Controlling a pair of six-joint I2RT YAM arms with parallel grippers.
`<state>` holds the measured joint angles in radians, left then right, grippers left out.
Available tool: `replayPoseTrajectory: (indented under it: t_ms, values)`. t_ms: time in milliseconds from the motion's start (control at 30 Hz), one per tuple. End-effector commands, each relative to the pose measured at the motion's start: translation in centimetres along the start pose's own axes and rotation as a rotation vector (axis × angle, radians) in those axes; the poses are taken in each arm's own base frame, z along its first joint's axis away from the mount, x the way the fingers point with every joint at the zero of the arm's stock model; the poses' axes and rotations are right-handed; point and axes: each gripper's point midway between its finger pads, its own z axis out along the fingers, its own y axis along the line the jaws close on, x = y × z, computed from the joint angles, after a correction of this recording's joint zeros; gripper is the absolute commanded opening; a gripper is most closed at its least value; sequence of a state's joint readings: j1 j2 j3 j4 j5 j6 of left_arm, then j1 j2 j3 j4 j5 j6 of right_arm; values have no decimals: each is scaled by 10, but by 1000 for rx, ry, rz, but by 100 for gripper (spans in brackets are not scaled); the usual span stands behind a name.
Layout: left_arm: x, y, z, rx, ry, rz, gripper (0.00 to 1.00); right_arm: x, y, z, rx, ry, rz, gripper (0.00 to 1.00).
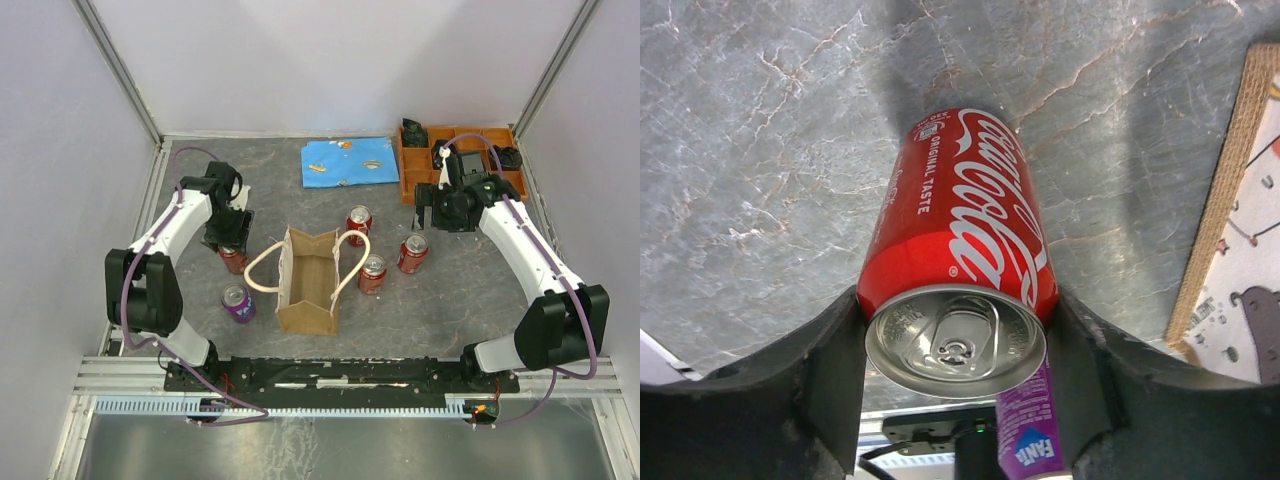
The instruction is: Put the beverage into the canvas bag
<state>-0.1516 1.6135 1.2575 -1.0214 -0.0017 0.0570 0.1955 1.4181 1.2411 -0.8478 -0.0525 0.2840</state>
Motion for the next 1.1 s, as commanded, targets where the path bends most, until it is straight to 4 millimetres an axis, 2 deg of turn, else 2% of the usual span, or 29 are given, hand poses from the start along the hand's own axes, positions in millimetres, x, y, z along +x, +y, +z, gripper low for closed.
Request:
replayPoseTrajectory:
  t_ms: [0, 67, 167, 367, 533, 633, 700, 767, 833, 900, 1067]
  values:
    - [-20, 4, -13, -6, -79, 42, 31, -6, 3, -9, -10, -47, -1, 99]
    - [-29, 3, -25, 3, -113, 47, 15, -6, 2, -9, -8, -48, -3, 99]
    - [-56, -2, -56, 28, -219, 48, 4, -7, 2, -9, -8, -49, -3, 99]
    - [-116, -15, -137, 102, -483, 101, 3, -9, 4, -6, -15, -45, -7, 99]
    - [-147, -43, -204, 232, -648, 168, 3, -10, 5, -4, -18, -41, -7, 99]
    - [-145, -70, -229, 274, -689, 256, 3, -11, 6, -4, -21, -38, -9, 99]
    - [-134, -102, -238, 324, -690, 343, 3, -11, 5, -3, -21, -38, -10, 99]
    - [-117, -132, -240, 354, -679, 443, 3, -11, 6, -2, -22, -35, -10, 99]
    - [-103, -153, -235, 353, -664, 524, 3, -12, 6, -2, -24, -35, -10, 99]
    - [-97, -164, -229, 348, -654, 566, 3, -13, 6, -3, -24, -36, -8, 99]
    - [-94, -181, -229, 385, -642, 615, 3, -10, 5, -3, -15, -34, -6, 99]
